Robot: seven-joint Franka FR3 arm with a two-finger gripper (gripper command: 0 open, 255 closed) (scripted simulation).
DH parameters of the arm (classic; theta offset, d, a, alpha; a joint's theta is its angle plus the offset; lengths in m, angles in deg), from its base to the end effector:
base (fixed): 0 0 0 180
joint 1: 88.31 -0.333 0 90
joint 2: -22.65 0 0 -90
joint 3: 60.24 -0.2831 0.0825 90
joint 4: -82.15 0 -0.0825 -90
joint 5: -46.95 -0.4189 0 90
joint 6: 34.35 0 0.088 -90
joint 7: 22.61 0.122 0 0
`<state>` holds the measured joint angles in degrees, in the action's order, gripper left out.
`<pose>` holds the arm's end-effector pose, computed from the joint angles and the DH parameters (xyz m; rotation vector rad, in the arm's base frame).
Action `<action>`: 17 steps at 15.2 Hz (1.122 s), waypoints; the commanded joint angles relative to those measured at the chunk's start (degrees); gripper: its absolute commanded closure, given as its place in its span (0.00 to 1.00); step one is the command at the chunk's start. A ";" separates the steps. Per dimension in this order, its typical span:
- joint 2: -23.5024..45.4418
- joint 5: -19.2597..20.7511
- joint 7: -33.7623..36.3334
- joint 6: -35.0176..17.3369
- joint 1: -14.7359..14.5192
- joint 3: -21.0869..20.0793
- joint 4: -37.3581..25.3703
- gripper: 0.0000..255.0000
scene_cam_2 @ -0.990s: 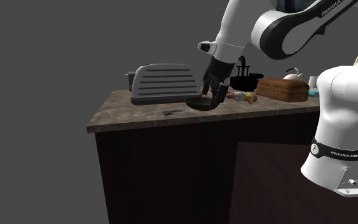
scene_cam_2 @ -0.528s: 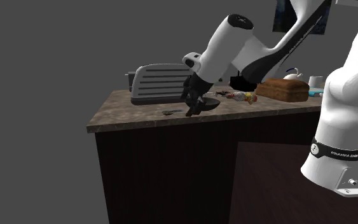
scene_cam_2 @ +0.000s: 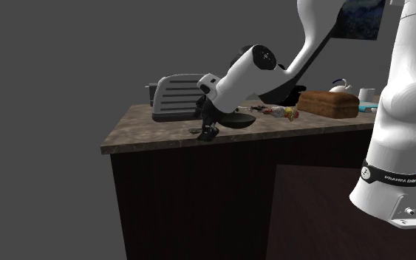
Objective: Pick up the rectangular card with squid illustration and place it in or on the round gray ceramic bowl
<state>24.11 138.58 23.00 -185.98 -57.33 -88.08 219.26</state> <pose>0.5276 -0.0085 0.2440 2.2679 0.6424 0.5843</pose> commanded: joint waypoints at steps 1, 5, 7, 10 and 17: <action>2.01 1.94 1.02 0.50 0.13 0.19 -1.42 0.00; 4.54 4.24 2.20 0.96 0.32 0.59 -3.04 0.00; 4.53 4.23 2.20 0.95 0.32 0.60 -3.04 0.00; 4.53 4.23 2.20 0.95 0.32 0.60 -3.04 0.00; 4.74 4.53 2.38 0.97 0.37 0.67 -3.14 1.00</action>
<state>28.75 142.99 25.26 -185.38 -57.04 -87.52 216.12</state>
